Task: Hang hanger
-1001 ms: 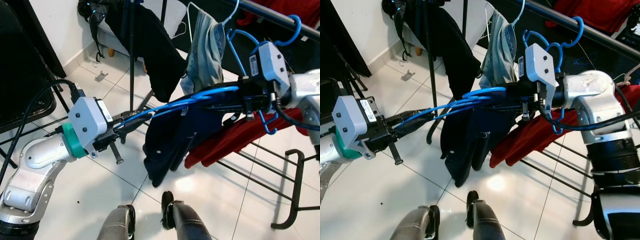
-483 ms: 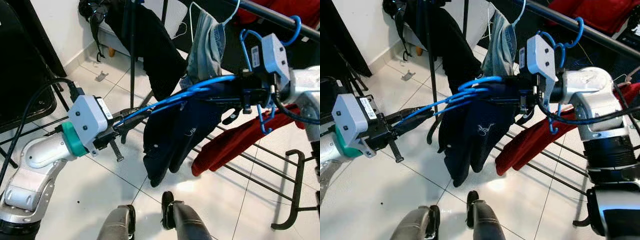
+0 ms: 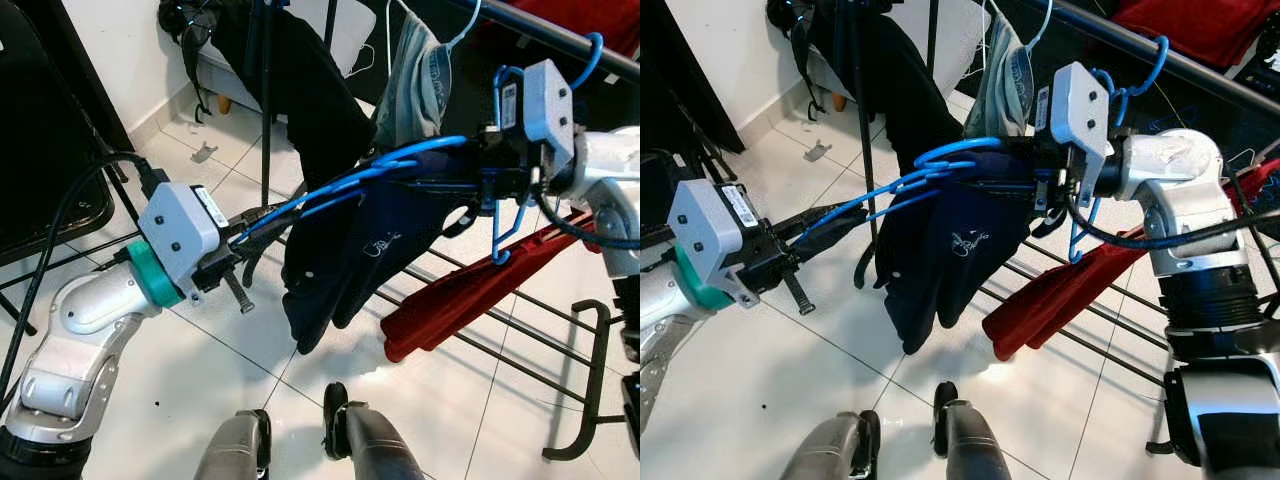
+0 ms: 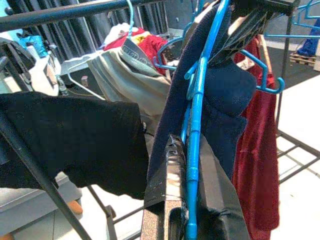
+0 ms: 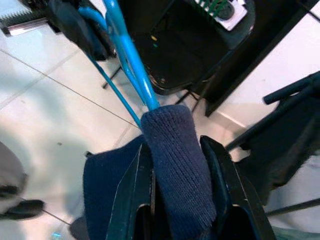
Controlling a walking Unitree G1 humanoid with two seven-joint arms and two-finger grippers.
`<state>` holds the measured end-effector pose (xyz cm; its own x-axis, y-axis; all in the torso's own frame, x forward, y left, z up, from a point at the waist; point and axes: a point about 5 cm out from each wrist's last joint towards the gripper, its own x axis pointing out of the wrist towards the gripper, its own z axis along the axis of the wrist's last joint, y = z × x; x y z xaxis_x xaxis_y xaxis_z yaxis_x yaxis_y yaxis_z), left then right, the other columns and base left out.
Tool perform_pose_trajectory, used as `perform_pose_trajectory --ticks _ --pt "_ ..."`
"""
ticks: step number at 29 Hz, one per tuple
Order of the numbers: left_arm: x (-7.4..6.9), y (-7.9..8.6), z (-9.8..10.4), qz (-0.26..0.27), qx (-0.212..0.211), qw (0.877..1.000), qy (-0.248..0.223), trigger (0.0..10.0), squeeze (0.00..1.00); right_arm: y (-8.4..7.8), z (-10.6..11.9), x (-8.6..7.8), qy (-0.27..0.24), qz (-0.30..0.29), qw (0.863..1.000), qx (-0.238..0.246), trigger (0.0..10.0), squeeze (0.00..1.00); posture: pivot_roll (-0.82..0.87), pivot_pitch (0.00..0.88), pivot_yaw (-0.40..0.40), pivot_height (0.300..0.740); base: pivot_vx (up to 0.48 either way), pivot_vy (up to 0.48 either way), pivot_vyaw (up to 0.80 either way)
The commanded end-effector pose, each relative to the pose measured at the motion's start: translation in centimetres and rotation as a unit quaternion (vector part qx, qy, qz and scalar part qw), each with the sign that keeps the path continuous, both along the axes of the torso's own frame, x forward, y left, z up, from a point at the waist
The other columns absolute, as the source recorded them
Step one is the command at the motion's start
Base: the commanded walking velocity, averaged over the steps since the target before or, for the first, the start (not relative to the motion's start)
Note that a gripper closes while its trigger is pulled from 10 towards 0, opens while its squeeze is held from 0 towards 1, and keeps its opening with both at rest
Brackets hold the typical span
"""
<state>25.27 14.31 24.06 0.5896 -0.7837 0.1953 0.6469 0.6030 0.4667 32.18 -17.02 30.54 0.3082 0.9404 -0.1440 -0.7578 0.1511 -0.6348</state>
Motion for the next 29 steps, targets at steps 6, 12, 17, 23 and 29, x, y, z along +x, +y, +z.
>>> perform_pose_trajectory --ticks 6,12,17,23,29 --pt "-0.5 -1.1 0.7 -0.03 -0.008 0.999 -0.027 10.0 0.0 0.9 0.3 0.3 -0.037 -0.003 0.999 0.009 0.0 0.0 -0.05 0.159 0.01 0.74 0.0 0.0 0.0" --pt "-0.5 -1.1 0.7 -0.03 -0.012 0.999 -0.027 10.0 0.0 0.8 0.0 0.8 -0.034 -0.016 0.999 0.014 10.0 0.0 -0.05 0.159 0.01 0.74 0.0 0.0 0.0" --pt "-0.5 -1.1 0.7 -0.03 -0.013 0.999 -0.027 10.0 0.0 0.8 -0.1 0.9 -0.033 -0.017 0.999 0.016 10.0 0.0 -0.05 0.159 0.01 0.74 0.0 0.0 0.0" --pt "-0.6 -1.1 0.7 -0.032 -0.013 0.999 -0.026 10.0 0.0 0.9 0.0 1.1 -0.039 -0.024 0.999 0.019 10.0 0.0 -0.05 0.161 0.009 0.74 0.0 0.0 0.0" --pt "-0.6 -1.1 0.7 -0.034 -0.014 0.999 -0.026 10.0 0.0 1.0 -0.3 1.1 -0.034 -0.012 0.999 0.02 0.0 0.0 -0.05 0.162 0.008 0.74 0.0 0.0 0.0"
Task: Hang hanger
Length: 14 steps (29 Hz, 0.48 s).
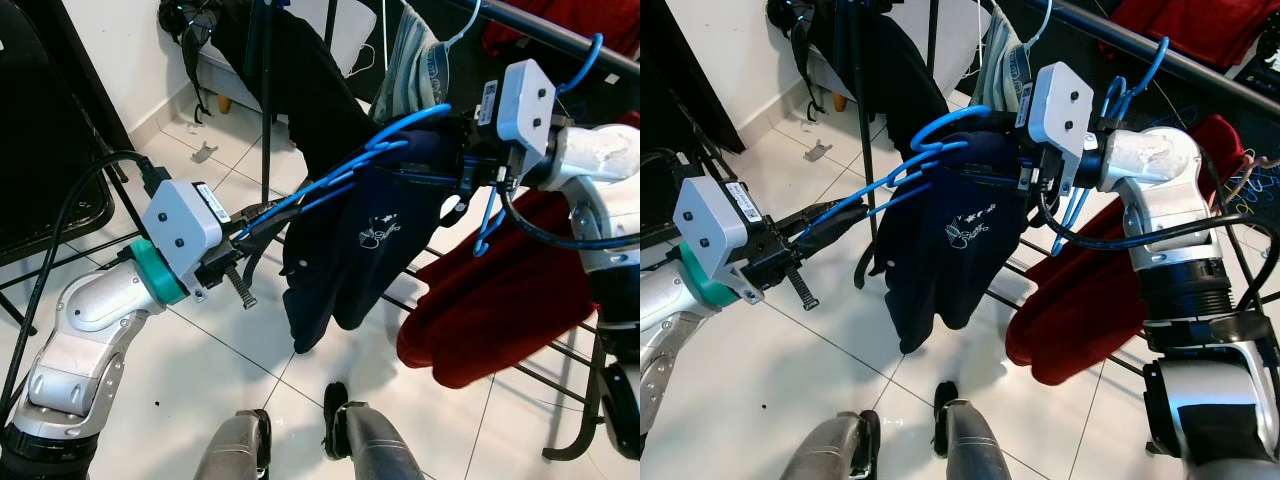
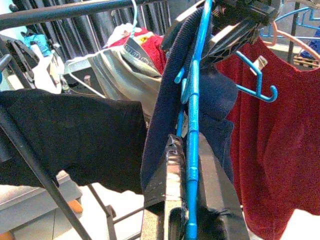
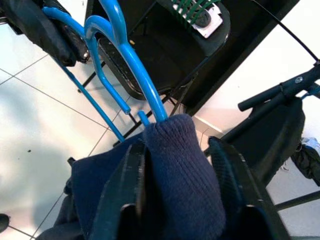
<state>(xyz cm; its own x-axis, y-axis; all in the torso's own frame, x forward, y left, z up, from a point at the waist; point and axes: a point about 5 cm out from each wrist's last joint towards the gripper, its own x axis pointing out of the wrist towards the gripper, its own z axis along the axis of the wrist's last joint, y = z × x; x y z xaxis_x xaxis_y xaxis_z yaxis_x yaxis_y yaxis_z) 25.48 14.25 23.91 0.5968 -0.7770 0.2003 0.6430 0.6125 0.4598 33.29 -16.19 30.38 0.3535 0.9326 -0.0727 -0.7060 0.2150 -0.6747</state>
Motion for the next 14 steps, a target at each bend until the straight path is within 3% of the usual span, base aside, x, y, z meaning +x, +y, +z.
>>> perform_pose_trajectory --ticks 1,14 --pt "-0.81 -1.06 0.87 -0.038 -0.01 0.999 -0.027 10.0 0.0 0.15 -0.12 -0.01 -0.001 0.008 1.0 -0.006 0.0 0.0 -0.05 0.162 0.008 0.74 0.0 0.0 0.0" --pt "-0.81 -1.02 0.78 -0.039 -0.01 0.999 -0.026 10.0 0.0 -0.07 -0.06 0.09 0.001 0.012 1.0 -0.001 0.0 0.0 -0.05 0.162 0.007 0.74 0.0 0.0 0.0"
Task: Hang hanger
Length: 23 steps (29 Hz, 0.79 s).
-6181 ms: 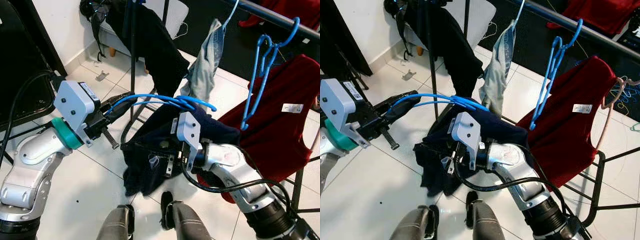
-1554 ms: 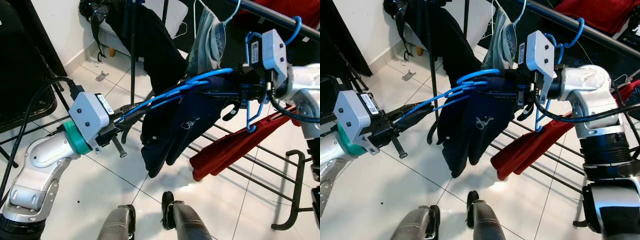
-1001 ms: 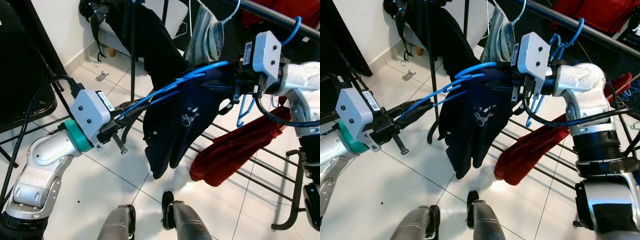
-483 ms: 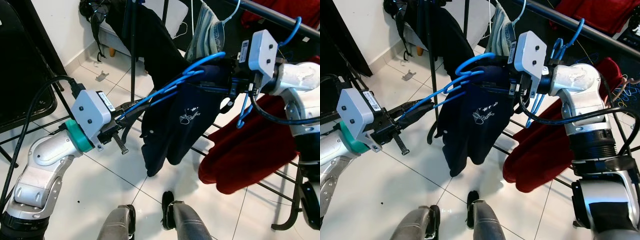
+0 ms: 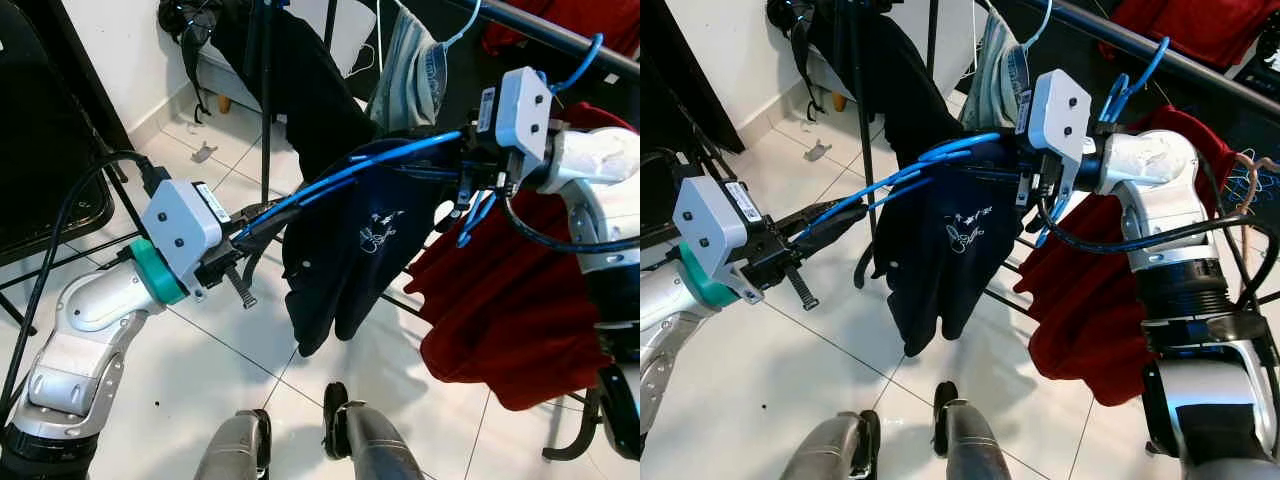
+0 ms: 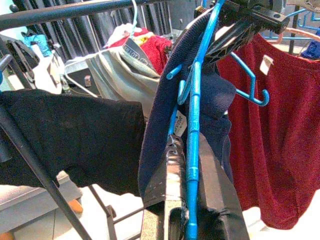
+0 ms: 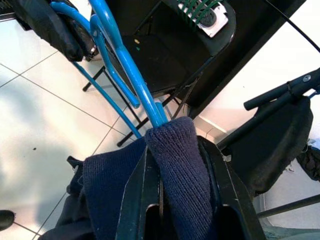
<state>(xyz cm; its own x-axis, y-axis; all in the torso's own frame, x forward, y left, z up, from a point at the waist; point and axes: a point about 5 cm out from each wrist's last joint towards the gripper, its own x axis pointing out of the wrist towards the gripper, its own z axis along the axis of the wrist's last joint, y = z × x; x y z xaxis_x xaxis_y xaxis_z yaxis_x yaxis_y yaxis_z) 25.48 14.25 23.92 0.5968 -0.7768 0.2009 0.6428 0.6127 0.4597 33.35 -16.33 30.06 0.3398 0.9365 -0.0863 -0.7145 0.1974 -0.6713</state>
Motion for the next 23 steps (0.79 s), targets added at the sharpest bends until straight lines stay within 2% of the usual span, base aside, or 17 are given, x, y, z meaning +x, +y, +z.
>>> perform_pose_trajectory --ticks 1,2,3,4,5,6,7,8,9,11,12,13,18,19,21,22,23 --pt "-0.8 -1.0 0.8 -0.039 -0.01 0.999 -0.025 10.0 0.0 0.1 0.2 0.0 -0.003 0.005 1.0 0.005 0.0 0.0 -0.05 0.162 0.007 0.74 0.0 0.0 0.0" --pt "-0.8 -1.0 0.8 -0.039 -0.01 0.999 -0.025 10.0 0.0 0.1 0.2 0.0 -0.003 0.005 1.0 0.005 0.0 0.0 -0.05 0.162 0.007 0.74 0.0 0.0 0.0" --pt "-0.8 -1.0 0.7 -0.04 -0.007 0.999 -0.024 10.0 0.0 0.1 0.0 -0.6 0.035 0.035 0.999 -0.001 0.0 0.0 -0.05 0.158 0.008 0.74 0.0 0.0 0.0" --pt "-0.8 -1.0 0.7 -0.04 -0.007 0.999 -0.024 10.0 0.0 0.1 0.0 -0.6 0.035 0.035 0.999 -0.001 0.0 0.0 -0.05 0.158 0.008 0.74 0.0 0.0 0.0" --pt "-1.0 -1.2 0.3 -0.046 0.019 0.998 -0.03 10.0 0.0 0.1 -0.8 -1.6 0.095 0.079 0.992 -0.027 0.0 0.0 -0.04 0.158 0.007 0.74 0.0 0.0 0.0" --pt "-1.0 -1.2 0.3 -0.046 0.019 0.998 -0.03 10.0 0.0 0.1 -0.8 -1.6 0.095 0.079 0.992 -0.027 0.0 0.0 -0.04 0.158 0.007 0.74 0.0 0.0 0.0" --pt "-1.1 -1.3 0.0 -0.05 0.039 0.997 -0.035 10.0 0.0 0.2 -1.4 -2.4 0.137 0.112 0.983 -0.046 0.0 0.0 -0.04 0.158 0.007 0.74 0.0 0.0 0.0" --pt "-1.1 -1.3 0.0 -0.05 0.039 0.997 -0.035 10.0 0.0 0.2 -1.4 -2.4 0.137 0.112 0.983 -0.046 0.0 0.0 -0.04 0.158 0.007 0.74 0.0 0.0 0.0" --pt "-1.4 -1.6 -0.3 -0.061 0.048 0.996 -0.035 10.0 0.0 0.2 -2.2 -3.0 0.172 0.138 0.973 -0.071 0.0 0.0 -0.04 0.155 0.005 0.74 0.0 0.0 0.0" --pt "-1.5 -1.8 -0.4 -0.068 0.051 0.996 -0.034 10.0 0.0 0.2 -2.7 -3.2 0.186 0.148 0.967 -0.086 0.0 0.0 -0.04 0.155 0.005 0.74 0.0 0.0 0.0" --pt "-1.7 -2.0 -0.5 -0.081 0.052 0.995 -0.032 10.0 0.46 0.3 -3.0 -3.2 0.19 0.149 0.966 -0.093 0.0 0.0 -0.04 0.154 0.005 0.74 0.0 0.0 0.0" --pt "-1.7 -2.2 -0.5 -0.093 0.048 0.994 -0.024 10.0 1.0 0.1 -3.2 -2.9 0.188 0.138 0.968 -0.094 0.0 0.0 -0.04 0.154 0.006 0.74 0.0 0.0 0.0" --pt "-1.6 -2.2 -0.3 -0.093 0.037 0.995 -0.017 10.0 1.0 -0.4 -3.3 -2.4 0.185 0.116 0.972 -0.088 0.0 0.0 -0.04 0.154 0.006 0.74 0.0 0.0 0.0" --pt "-1.3 -2.0 0.0 -0.078 0.015 0.997 -0.012 10.0 1.0 -1.0 -3.3 -2.0 0.18 0.09 0.976 -0.083 0.0 0.0 -0.05 0.154 0.013 0.74 0.0 0.0 0.0" --pt "-1.3 -2.0 0.0 -0.078 0.015 0.997 -0.012 10.0 1.0 -1.0 -3.3 -2.0 0.18 0.09 0.976 -0.083 0.0 0.0 -0.05 0.154 0.013 0.74 0.0 0.0 0.0" --pt "-1.2 -1.8 0.3 -0.063 -0.01 0.998 -0.004 10.0 1.0 -1.7 -3.2 -1.6 0.172 0.062 0.98 -0.079 0.0 0.0 -0.05 0.154 0.013 0.74 0.0 0.0 0.0" --pt "-1.2 -1.8 0.3 -0.063 -0.01 0.998 -0.004 10.0 1.0 -1.7 -3.2 -1.6 0.172 0.062 0.98 -0.079 0.0 0.0 -0.05 0.154 0.013 0.74 0.0 0.0 0.0"
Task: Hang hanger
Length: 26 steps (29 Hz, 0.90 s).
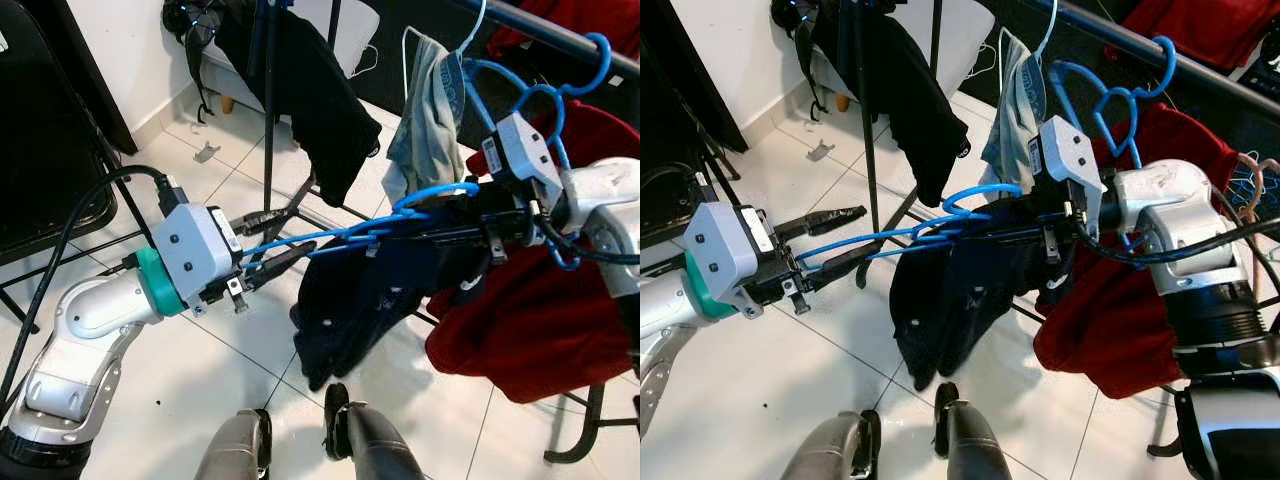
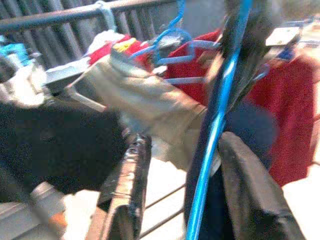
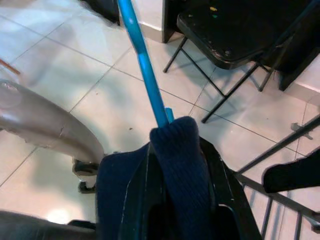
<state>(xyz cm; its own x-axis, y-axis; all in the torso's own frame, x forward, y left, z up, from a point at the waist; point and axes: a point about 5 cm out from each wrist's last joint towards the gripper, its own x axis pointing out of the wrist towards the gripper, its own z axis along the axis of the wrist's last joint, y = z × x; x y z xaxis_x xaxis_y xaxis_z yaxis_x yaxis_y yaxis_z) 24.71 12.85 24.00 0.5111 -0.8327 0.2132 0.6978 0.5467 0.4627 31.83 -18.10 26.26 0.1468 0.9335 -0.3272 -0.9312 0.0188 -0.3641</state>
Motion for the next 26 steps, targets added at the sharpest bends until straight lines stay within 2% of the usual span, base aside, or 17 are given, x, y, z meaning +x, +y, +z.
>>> perform_pose_trajectory --ticks 1,2,4,7,9,10,12,15,16,17,18,19,20,22,23,24,26 --pt "-0.8 0.0 0.2 -0.003 -0.044 0.998 0.037 10.0 0.0 -0.9 1.2 1.0 -0.048 -0.051 0.998 0.006 0.0 0.0 -0.07 0.164 0.01 0.74 0.0 0.0 0.0" --pt "-0.8 0.0 0.2 -0.003 -0.044 0.998 0.037 10.0 0.0 -0.9 1.2 1.0 -0.048 -0.051 0.998 0.006 0.0 0.0 -0.07 0.164 0.01 0.74 0.0 0.0 0.0" --pt "-1.9 0.3 -0.2 -0.011 -0.107 0.989 0.103 10.0 0.0 -2.4 2.6 2.4 -0.089 -0.141 0.986 0.029 0.0 0.0 -0.07 0.171 0.01 0.74 0.0 0.0 0.0" --pt "-2.2 0.4 -0.3 -0.012 -0.124 0.985 0.12 10.0 0.0 -2.7 3.0 2.7 -0.098 -0.163 0.981 0.037 0.0 0.0 -0.07 0.171 0.01 0.74 0.0 0.0 0.0" --pt "-1.3 1.2 -0.2 0.044 -0.191 0.968 0.157 10.0 0.0 -3.0 3.3 3.0 -0.113 -0.187 0.975 0.044 0.0 0.0 -0.07 0.181 0.012 0.74 0.0 0.0 0.0" --pt "-0.9 1.5 -0.3 0.066 -0.212 0.96 0.17 10.0 0.0 -3.1 3.4 3.0 -0.117 -0.19 0.974 0.044 0.0 0.0 -0.07 0.181 0.012 0.74 0.0 0.0 0.0" --pt "-0.6 1.7 -0.4 0.079 -0.224 0.955 0.178 10.0 0.0 -3.1 3.4 3.0 -0.12 -0.192 0.973 0.044 0.0 0.0 -0.07 0.181 0.012 0.74 0.0 0.0 0.0" --pt "-0.6 1.7 -0.4 0.082 -0.227 0.953 0.181 10.0 0.0 -3.1 3.4 3.0 -0.12 -0.191 0.973 0.044 0.0 0.0 -0.07 0.181 0.012 0.74 0.0 0.0 0.0" --pt "0.7 1.9 -2.4 0.159 -0.193 0.94 0.232 10.0 0.0 -3.1 3.5 2.9 -0.119 -0.185 0.974 0.055 0.0 0.0 -0.07 0.188 0.013 0.74 0.0 0.0 0.0" --pt "1.7 2.1 -5.1 0.239 -0.153 0.913 0.295 10.0 0.0 -2.8 3.8 2.6 -0.12 -0.173 0.975 0.071 0.0 0.0 -0.07 0.189 0.015 0.74 0.0 0.0 0.0" --pt "1.7 2.1 -5.1 0.239 -0.153 0.913 0.295 10.0 0.0 -2.8 3.8 2.6 -0.12 -0.173 0.975 0.071 0.0 0.0 -0.07 0.189 0.015 0.74 0.0 0.0 0.0" --pt "2.2 2.2 -7.1 0.293 -0.118 0.888 0.335 10.0 0.0 -2.2 4.1 2.2 -0.121 -0.153 0.977 0.088 0.0 0.0 -0.08 0.192 0.017 0.74 0.0 0.0 0.0" --pt "2.3 2.2 -8.2 0.321 -0.098 0.871 0.359 10.0 0.0 -1.8 4.3 2.1 -0.123 -0.141 0.977 0.099 0.0 0.0 -0.08 0.192 0.017 0.74 0.0 0.0 0.0" --pt "2.4 1.9 -8.6 0.319 -0.093 0.867 0.372 10.0 0.0 -1.5 4.4 1.8 -0.126 -0.128 0.978 0.106 0.0 0.0 -0.08 0.192 0.017 0.74 0.0 0.0 0.0" --pt "2.6 1.6 -9.1 0.324 -0.107 0.854 0.393 10.0 0.0 -0.7 4.8 1.1 -0.127 -0.102 0.979 0.12 0.0 0.0 -0.08 0.193 0.019 0.74 0.0 0.0 0.0" --pt "2.6 1.6 -9.1 0.324 -0.107 0.854 0.393 10.0 0.0 -0.7 4.8 1.1 -0.127 -0.102 0.979 0.12 0.0 0.0 -0.08 0.193 0.019 0.74 0.0 0.0 0.0" --pt "2.8 1.6 -10.1 0.338 -0.119 0.83 0.427 10.0 0.0 0.6 5.4 -0.3 -0.12 -0.053 0.982 0.139 0.0 0.0 -0.08 0.195 0.029 0.74 0.0 0.0 0.0"
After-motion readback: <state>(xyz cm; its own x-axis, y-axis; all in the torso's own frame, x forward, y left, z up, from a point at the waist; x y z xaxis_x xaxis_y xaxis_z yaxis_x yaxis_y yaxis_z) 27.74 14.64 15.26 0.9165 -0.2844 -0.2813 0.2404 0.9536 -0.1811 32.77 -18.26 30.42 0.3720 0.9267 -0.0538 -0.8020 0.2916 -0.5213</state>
